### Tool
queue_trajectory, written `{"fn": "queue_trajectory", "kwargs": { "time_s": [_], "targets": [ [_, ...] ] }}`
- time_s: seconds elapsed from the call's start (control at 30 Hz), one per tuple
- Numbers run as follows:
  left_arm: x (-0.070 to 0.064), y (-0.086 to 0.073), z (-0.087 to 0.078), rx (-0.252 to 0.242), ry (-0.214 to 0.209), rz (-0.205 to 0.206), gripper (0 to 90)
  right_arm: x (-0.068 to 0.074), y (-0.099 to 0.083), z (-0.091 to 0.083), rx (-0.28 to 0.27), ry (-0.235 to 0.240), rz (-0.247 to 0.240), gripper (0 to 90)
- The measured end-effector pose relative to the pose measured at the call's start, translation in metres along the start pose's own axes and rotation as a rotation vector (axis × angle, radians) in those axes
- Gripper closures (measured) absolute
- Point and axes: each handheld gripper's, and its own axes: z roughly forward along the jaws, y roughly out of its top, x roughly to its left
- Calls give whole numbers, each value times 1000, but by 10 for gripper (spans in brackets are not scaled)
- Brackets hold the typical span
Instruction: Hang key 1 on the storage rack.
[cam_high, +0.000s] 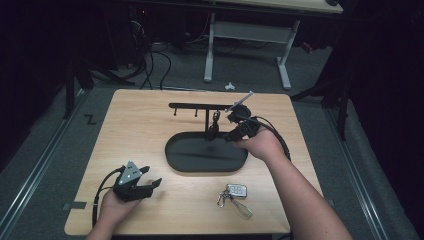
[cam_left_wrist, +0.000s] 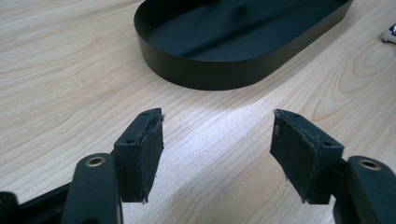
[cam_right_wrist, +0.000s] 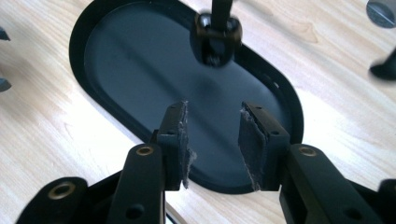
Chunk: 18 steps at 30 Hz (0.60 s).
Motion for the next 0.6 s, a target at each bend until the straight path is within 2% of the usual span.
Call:
{"fn": "queue_trajectory", "kwargs": {
  "time_s": [0.4, 0.6],
  "targets": [
    [-1, 1, 1, 3, -1, 7, 348, -5, -44, 8, 4, 6, 24, 533],
    [0, 1, 2, 6, -2, 6, 348, 0, -71, 20, 16, -11, 0, 505]
  ]
}}
